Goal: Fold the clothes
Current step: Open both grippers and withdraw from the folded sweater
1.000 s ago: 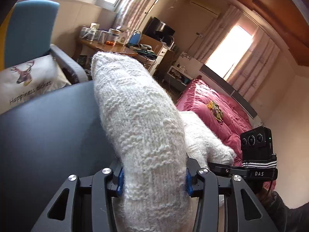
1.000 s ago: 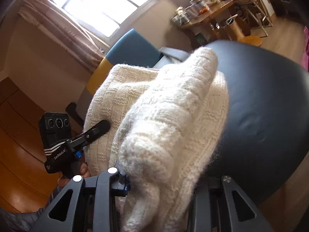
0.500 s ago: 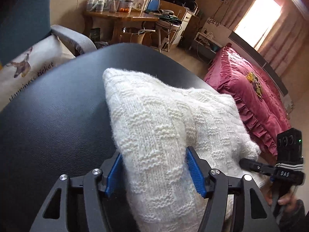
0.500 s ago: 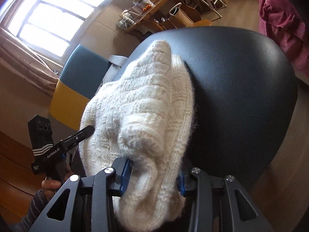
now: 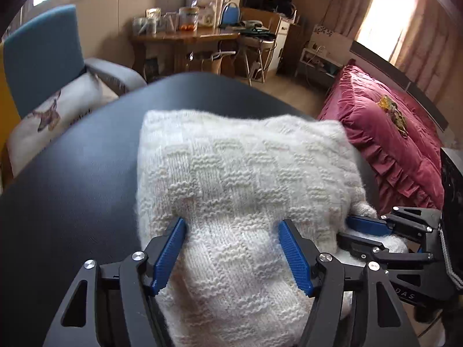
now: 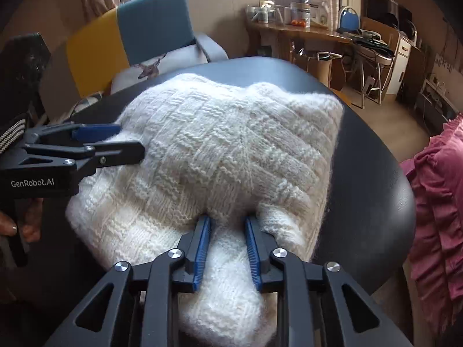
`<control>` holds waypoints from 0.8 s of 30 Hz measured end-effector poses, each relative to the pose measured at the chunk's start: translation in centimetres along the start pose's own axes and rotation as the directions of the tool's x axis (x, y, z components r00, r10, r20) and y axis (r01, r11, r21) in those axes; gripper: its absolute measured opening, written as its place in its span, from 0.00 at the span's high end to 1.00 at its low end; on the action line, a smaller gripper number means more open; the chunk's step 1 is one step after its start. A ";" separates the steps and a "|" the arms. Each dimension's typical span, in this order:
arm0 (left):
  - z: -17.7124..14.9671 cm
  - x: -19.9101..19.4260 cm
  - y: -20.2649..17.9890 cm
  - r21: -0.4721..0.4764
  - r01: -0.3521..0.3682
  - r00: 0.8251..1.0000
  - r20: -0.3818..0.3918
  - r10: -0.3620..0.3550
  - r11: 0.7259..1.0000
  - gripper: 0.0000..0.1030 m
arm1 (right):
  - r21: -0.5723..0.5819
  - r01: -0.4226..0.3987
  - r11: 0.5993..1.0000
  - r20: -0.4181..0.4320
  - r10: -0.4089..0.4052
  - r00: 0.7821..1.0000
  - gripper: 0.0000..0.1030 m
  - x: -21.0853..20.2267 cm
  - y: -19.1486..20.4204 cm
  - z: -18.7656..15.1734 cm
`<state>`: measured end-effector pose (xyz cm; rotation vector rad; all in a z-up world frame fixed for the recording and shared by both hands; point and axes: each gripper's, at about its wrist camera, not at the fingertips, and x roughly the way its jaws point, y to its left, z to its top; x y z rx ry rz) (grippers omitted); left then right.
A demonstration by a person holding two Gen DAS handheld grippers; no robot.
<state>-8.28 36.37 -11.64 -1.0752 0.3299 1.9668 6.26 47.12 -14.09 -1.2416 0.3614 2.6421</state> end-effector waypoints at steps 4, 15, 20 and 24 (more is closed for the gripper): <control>0.2 0.2 -0.9 -0.003 -0.056 0.998 0.017 0.056 0.998 0.29 | 0.055 0.008 0.998 0.013 -0.009 1.000 0.77 0.4 -0.2 -0.1; 0.4 -8.8 -2.4 -0.057 -0.202 0.966 0.154 0.209 0.978 0.00 | 0.216 0.031 0.976 0.180 -0.071 0.981 0.66 -6.1 2.1 1.5; 0.0 -13.3 -4.5 -0.039 -0.272 0.934 0.232 0.273 0.962 0.00 | 0.155 0.019 0.988 0.191 -0.048 0.980 0.66 -7.0 4.9 2.2; -0.6 -15.7 -5.3 -0.077 -0.274 0.926 0.249 0.284 0.959 0.00 | 0.137 0.003 0.991 0.191 -0.029 0.981 0.66 -7.4 6.1 1.6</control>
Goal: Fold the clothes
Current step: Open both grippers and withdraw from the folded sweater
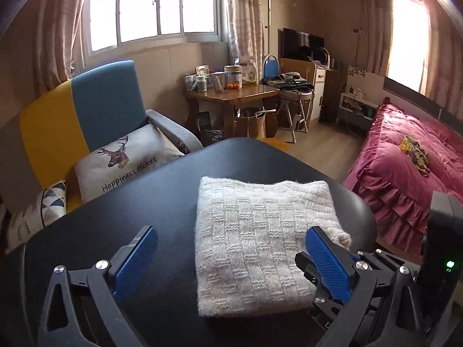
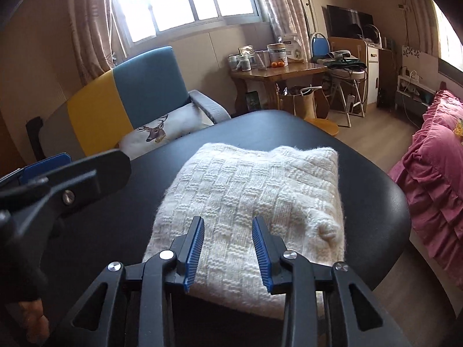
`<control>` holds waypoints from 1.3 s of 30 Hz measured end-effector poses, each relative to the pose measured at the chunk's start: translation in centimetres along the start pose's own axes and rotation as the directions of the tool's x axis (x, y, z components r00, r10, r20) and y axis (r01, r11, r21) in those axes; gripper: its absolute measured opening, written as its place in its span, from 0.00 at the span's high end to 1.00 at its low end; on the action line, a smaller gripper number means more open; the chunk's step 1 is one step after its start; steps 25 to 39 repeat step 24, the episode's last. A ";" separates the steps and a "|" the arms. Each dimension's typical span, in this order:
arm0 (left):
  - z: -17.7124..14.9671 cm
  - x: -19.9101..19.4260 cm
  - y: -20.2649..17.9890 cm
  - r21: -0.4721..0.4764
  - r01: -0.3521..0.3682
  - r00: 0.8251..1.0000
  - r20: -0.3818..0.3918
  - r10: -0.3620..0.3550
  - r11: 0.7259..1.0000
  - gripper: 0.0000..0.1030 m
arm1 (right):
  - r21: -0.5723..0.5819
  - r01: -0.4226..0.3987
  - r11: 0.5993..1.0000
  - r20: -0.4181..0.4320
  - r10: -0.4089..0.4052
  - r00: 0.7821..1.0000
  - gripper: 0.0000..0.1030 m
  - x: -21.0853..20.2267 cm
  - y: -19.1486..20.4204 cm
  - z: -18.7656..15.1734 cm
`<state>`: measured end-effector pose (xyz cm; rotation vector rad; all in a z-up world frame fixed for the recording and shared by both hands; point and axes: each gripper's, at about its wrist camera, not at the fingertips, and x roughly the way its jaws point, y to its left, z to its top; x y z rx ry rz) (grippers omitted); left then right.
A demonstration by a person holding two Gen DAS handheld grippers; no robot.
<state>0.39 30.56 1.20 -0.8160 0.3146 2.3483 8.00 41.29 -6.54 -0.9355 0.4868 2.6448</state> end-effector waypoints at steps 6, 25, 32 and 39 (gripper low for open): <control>0.1 -2.7 -0.5 0.063 -0.110 0.991 0.079 0.105 0.992 0.00 | 0.007 -0.001 1.000 -0.032 0.001 0.999 0.66 -0.1 -0.1 -0.9; -0.2 -2.7 -0.3 0.054 -0.034 0.998 0.045 0.032 0.998 0.00 | -0.005 0.032 0.999 -0.074 -0.032 0.997 0.66 0.6 -0.4 -2.0; -0.2 -2.7 -0.3 0.054 -0.034 0.998 0.045 0.032 0.998 0.00 | -0.005 0.032 0.999 -0.074 -0.032 0.997 0.66 0.6 -0.4 -2.0; -0.2 -2.7 -0.3 0.054 -0.034 0.998 0.045 0.032 0.998 0.00 | -0.005 0.032 0.999 -0.074 -0.032 0.997 0.66 0.6 -0.4 -2.0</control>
